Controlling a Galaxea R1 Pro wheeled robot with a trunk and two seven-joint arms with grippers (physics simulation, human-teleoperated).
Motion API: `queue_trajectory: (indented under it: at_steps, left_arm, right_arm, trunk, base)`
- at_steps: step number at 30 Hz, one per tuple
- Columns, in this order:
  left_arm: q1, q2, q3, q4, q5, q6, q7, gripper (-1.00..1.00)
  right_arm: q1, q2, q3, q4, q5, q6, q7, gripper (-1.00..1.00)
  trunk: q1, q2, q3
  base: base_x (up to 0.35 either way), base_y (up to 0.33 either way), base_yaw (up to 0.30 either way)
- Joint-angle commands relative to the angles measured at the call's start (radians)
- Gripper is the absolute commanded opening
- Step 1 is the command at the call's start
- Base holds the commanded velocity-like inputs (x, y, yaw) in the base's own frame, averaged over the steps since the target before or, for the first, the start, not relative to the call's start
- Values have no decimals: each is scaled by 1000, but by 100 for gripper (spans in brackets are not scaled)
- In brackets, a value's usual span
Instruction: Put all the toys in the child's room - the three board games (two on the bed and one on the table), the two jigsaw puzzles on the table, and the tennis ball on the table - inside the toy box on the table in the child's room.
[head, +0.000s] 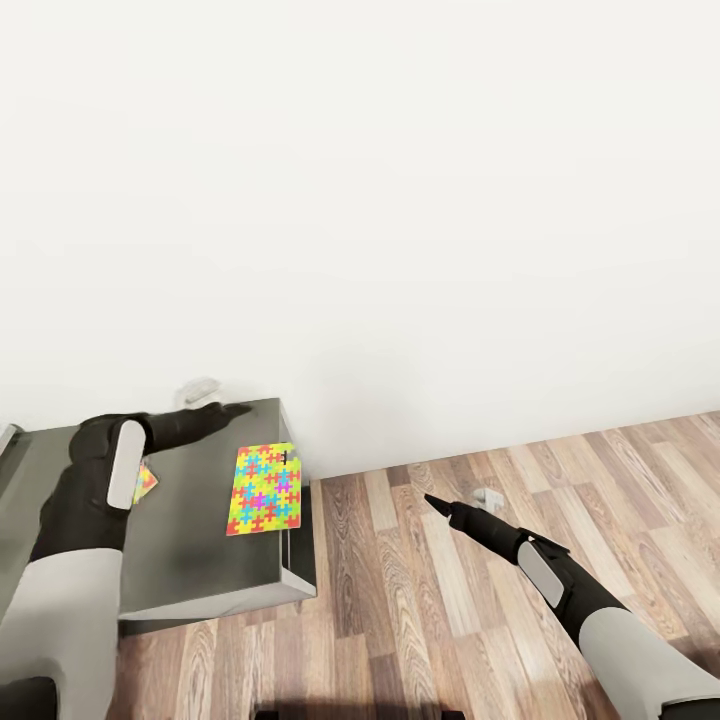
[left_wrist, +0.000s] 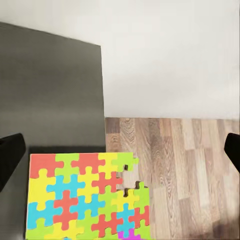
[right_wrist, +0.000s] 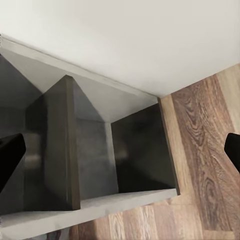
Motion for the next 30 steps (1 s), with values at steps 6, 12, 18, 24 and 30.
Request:
queue_trajectory:
  at_steps: [6, 12, 18, 24, 30]
  left_arm:
    - [15, 100, -1, 9, 162, 5, -217, 100]
    - [46, 154, -19, 11, 242, 5, -435, 100]
    - [63, 179, -41, 12, 259, 5, -651, 100]
    - [77, 182, -84, 12, 263, 5, -707, 100]
    - [81, 183, -158, 12, 266, 5, -719, 100]
  right_arm:
    - [-1, -1, 5, -1, -14, 7, 0, 100]
    - [-1, 0, 4, -4, -16, 10, -2, 100]
    - [-1, 34, 0, -10, -16, 87, -9, 100]
    - [0, 119, 1, -12, -5, 147, -106, 100]
    - [0, 144, 1, -13, -3, 160, -202, 100]
  trunk:
    - [1, -2, -1]
    - [1, -2, -1]
    - [1, -2, -1]
    - [1, -2, -1]
    - [1, -2, -1]
  base:
    - [0, 0, 0]
    - [0, 0, 0]
    - [0, 0, 0]
    - [0, 0, 0]
    - [0, 0, 0]
